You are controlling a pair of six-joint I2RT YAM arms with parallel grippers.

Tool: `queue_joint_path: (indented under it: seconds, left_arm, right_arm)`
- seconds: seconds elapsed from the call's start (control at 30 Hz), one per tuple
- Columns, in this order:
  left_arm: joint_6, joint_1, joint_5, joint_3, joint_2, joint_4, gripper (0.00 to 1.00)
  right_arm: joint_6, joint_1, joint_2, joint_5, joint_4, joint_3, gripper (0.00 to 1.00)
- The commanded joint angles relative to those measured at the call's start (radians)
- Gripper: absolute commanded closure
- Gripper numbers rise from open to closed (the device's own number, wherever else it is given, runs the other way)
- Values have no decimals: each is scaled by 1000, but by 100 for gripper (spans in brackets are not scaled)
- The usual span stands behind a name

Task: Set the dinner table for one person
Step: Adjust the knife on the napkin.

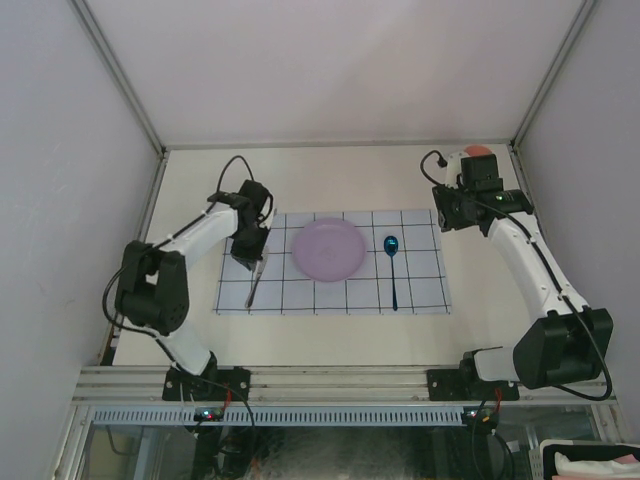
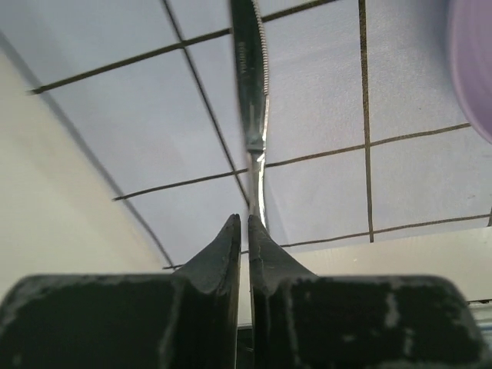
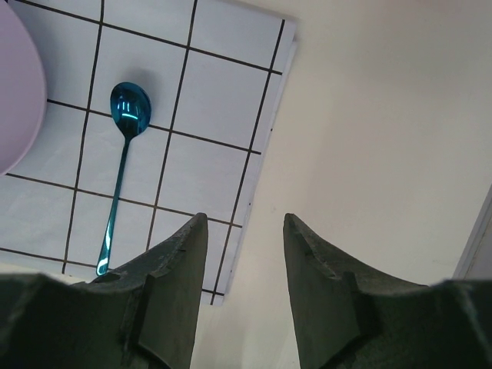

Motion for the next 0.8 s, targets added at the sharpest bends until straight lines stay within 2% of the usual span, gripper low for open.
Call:
queue_joint_path:
  seconds: [0.0,0.1,0.27,0.43,0.5,0.57,0.63,0.77]
  left_arm:
    - [61,5,-108,49,-183,22,87]
    - [64,5,-99,96,-243,14,84]
    - [82,6,-130,159,-343,22,83]
    - [132,5,-149,173,-484,79,70]
    - [146,5,-149,187,-532,95,51]
    - [169,5,-86,194,-581,100,32]
    - [175,5,-25,135,-651,161,2]
    - [133,5,11,1,-705,182,0]
  right_arm:
    - [-5,16,-36,12,50,0,56]
    - [2,23,-47,9,62,-4,55]
    - [8,30,-84,9,79,-57,54]
    - [4,29,-156,9,84,-123,54]
    - [-1,25,-192,9,84,-151,54]
    - [-6,17,-225,11,87,-179,54]
    - [-4,0,-252,8,91,-204,54]
    - [3,-31,-289,-12,91,-231,54]
